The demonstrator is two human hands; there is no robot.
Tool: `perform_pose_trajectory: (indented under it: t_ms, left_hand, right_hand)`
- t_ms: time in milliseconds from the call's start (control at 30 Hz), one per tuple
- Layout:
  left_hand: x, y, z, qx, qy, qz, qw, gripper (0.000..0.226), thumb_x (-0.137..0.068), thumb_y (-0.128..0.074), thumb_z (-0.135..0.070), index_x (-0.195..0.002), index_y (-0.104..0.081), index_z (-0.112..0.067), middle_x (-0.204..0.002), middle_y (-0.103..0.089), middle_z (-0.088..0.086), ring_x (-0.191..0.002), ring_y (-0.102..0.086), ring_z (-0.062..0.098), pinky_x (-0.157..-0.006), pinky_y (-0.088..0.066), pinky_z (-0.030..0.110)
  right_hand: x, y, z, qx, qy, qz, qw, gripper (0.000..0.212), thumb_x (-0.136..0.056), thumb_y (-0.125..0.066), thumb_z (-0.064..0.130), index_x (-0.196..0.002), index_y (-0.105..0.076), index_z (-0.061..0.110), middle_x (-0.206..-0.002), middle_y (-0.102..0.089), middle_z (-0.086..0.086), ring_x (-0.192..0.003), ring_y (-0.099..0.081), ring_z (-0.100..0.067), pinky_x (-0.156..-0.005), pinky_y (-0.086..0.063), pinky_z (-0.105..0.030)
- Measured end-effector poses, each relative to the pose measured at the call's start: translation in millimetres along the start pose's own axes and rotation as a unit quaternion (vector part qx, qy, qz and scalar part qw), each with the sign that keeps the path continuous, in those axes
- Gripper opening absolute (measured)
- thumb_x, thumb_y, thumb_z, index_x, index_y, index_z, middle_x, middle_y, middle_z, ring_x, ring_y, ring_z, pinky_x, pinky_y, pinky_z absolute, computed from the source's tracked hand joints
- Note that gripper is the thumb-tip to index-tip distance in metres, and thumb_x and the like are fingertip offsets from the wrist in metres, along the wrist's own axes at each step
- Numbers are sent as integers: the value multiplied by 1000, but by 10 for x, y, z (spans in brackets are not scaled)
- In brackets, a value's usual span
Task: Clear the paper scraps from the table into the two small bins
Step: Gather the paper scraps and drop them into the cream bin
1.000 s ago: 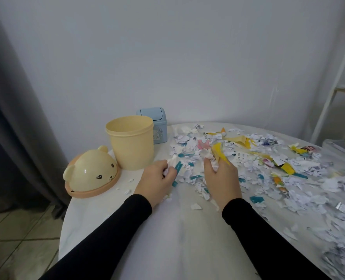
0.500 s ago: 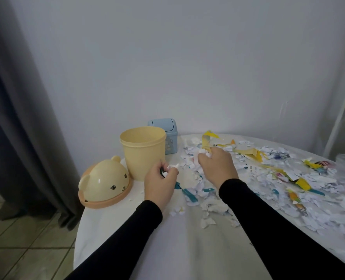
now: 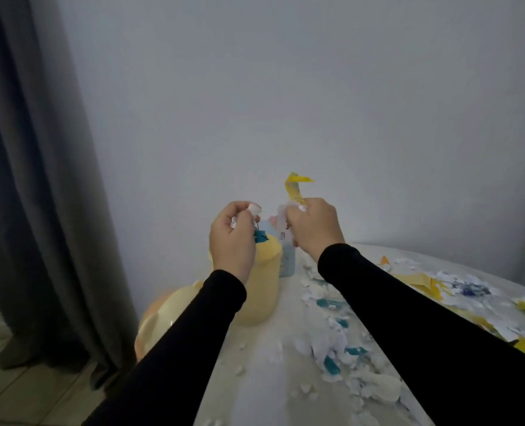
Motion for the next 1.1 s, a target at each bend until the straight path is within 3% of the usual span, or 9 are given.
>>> perform_pose_trajectory:
  t_ms: [167, 333, 433, 567, 700, 833, 900, 1033, 1100]
  left_hand:
    - [-470, 47, 10, -28, -9, -8, 1000, 19, -86, -49, -15, -71, -60, -19, -71, -56, -4, -61, -50, 11, -54, -42, 24]
    - [-639, 112, 197, -45, 4, -16, 999, 26, -89, -41, -16, -72, -61, -15, -74, -57, 3, -68, -51, 17, -59, -43, 31]
    - [-667, 119, 290, -72, 1, 3, 997, 25, -89, -44, -19, -73, -61, -13, -71, -55, -2, -64, -49, 15, -51, -42, 26]
    - [-724, 152, 338, -99, -1, 2, 995, 22, -88, -46, -20, -71, -60, -18, -72, -55, -3, -58, -45, 11, -39, -37, 17]
    - [-764, 192, 454, -112, 37, 6, 993, 21, -87, -46, -21, -73, -61, -18, -72, -54, -2, -59, -44, 13, -39, -36, 19]
    - [-786, 153, 490, -173, 46, 41, 983, 22, -88, -45, -22, -68, -51, -14, -68, -48, 0, -63, -41, 17, -52, -35, 26]
    - [-776, 114, 508, -197, 46, 69, 977, 22, -88, -45, -21, -69, -51, -12, -69, -49, 1, -63, -42, 18, -55, -36, 26]
    - [-680, 90, 596, -195, 68, 95, 974, 23, -89, -47, -21, -81, -62, -5, -74, -58, -2, -61, -51, 13, -53, -41, 22]
    - [-665, 110, 600, -196, 64, 81, 975, 26, -89, -47, -23, -82, -63, -4, -73, -56, -1, -64, -50, 15, -55, -40, 25]
  right_hand:
    - [-312, -334, 149, -54, 11, 7, 998, 22, -80, -51, 14, -59, -54, 8, -61, -55, -9, -56, -51, -25, -52, -41, -33]
    - [-336, -713, 64, -30, 10, 39, 999, 21, -81, -48, 15, -62, -54, 7, -73, -61, -15, -65, -56, -33, -65, -54, -46]
    - [-306, -823, -17, 7, 40, 76, 996, 25, -88, -47, 18, -64, -49, 10, -70, -57, -7, -64, -55, -26, -60, -48, -37]
    - [-275, -869, -66, 58, 78, 106, 990, 21, -89, -47, 20, -73, -54, 8, -80, -63, -10, -68, -53, -24, -59, -40, -31]
    - [-254, -944, -180, 107, 86, 124, 983, 31, -85, -48, 27, -70, -54, 1, -71, -51, -7, -66, -46, -22, -58, -33, -32]
    - [-252, -1031, -247, 170, 74, 160, 969, 22, -86, -49, 27, -67, -45, 17, -92, -45, -8, -89, -48, -26, -75, -39, -32]
    - [-263, -1050, -269, 211, 70, 172, 960, 17, -83, -53, 31, -75, -51, 16, -100, -44, -7, -99, -49, -28, -86, -44, -39]
    - [-216, -1056, -245, 244, 95, 177, 949, 45, -76, -45, 52, -90, -64, 14, -99, -42, -3, -105, -42, -22, -92, -40, -36]
    - [-180, -1033, -249, 270, 109, 173, 941, 48, -80, -41, 56, -92, -67, 17, -100, -40, 0, -106, -36, -19, -93, -35, -36]
Point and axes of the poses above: each hand's wrist, its own x-axis away from the middle knuckle, its own y-axis out of the back of the hand, z = x × y, the point moved 9 cm from there along -x, towards the middle knuckle
